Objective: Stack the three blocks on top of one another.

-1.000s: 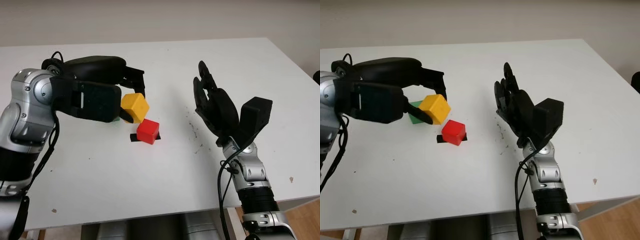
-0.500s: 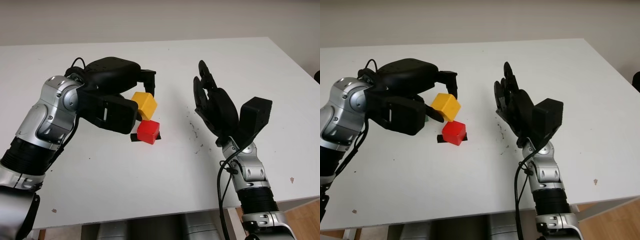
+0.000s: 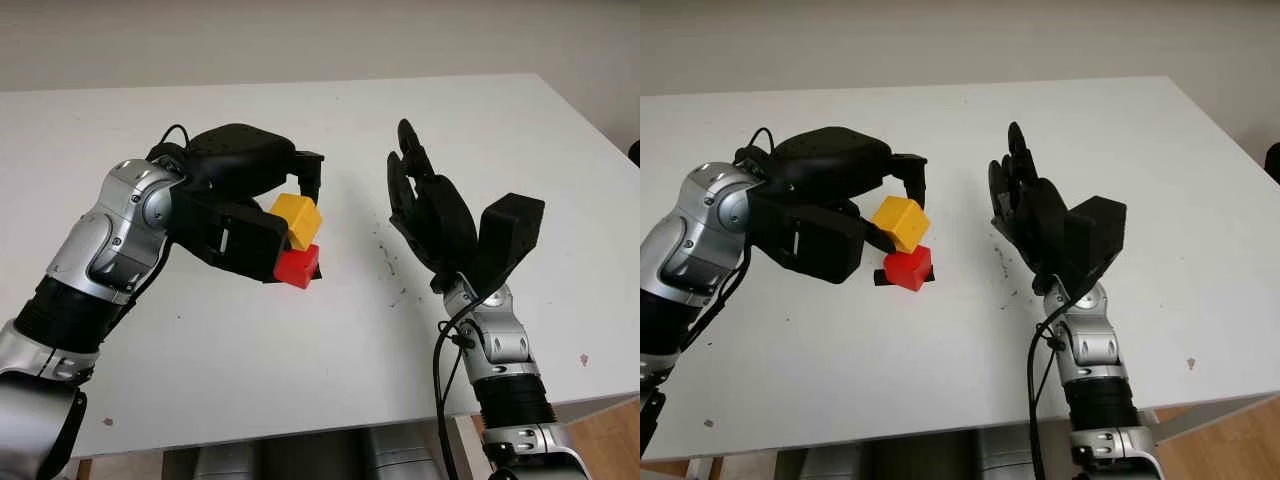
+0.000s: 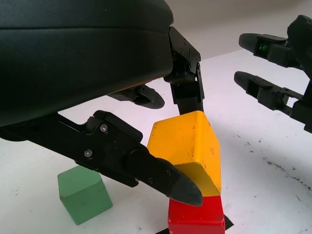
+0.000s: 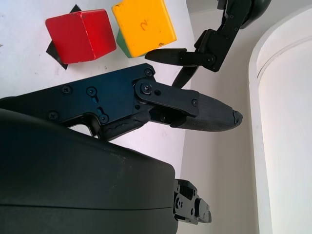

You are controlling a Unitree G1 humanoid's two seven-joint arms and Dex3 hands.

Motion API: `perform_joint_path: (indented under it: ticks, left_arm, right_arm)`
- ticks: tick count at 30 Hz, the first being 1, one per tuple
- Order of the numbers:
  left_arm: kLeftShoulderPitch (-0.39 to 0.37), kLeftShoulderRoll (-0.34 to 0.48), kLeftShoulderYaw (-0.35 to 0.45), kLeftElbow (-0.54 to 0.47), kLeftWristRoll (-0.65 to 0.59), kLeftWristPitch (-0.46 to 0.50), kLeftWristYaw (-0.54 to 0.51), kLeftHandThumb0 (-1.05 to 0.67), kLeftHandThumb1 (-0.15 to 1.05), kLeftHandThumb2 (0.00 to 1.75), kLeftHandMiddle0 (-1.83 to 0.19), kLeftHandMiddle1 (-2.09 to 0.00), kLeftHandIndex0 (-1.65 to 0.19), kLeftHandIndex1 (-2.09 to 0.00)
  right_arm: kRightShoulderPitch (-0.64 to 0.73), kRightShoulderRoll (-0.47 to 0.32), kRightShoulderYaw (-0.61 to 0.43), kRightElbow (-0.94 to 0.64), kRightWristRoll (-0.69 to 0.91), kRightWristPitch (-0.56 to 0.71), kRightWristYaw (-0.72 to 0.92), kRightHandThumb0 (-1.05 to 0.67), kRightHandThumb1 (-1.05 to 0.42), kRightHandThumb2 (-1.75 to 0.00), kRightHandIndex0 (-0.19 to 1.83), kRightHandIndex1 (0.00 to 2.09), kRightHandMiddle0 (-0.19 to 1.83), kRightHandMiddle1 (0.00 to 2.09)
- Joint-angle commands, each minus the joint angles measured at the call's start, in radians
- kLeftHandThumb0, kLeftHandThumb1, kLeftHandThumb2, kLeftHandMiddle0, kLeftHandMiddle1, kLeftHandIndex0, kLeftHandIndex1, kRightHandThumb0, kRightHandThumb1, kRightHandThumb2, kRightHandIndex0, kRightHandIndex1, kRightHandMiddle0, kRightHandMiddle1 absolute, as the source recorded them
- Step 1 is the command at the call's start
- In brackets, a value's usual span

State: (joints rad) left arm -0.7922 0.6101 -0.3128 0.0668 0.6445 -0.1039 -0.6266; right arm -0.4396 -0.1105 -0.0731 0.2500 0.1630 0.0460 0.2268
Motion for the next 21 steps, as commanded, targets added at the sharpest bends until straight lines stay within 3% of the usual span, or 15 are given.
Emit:
perform_joint_path:
  ticks: [1,21]
  left_arm:
    - [-0.01,0.001,-0.006,-0.003,0.001,-0.005,-0.004,-0.45,0.93,0.05,-0.49,-0.07,-0.44,-1.51]
    - [-0.02,-0.021,-0.038,0.033,0.043,0.012,-0.038,-0.45,0.94,0.06,-0.48,-0.06,-0.41,-1.49]
  right_arm:
    - [0.002,0.004,0.003,-0.023,-0.001,-0.008,-0.002,-0.7,-1.05,-0.64,-0.19,0.0,-0.19,0.0]
    - [0.007,0.006,-0.003,-0.03,0.005,0.003,-0.005,-0.7,-1.05,-0.62,-0.19,0.0,-0.19,0.0]
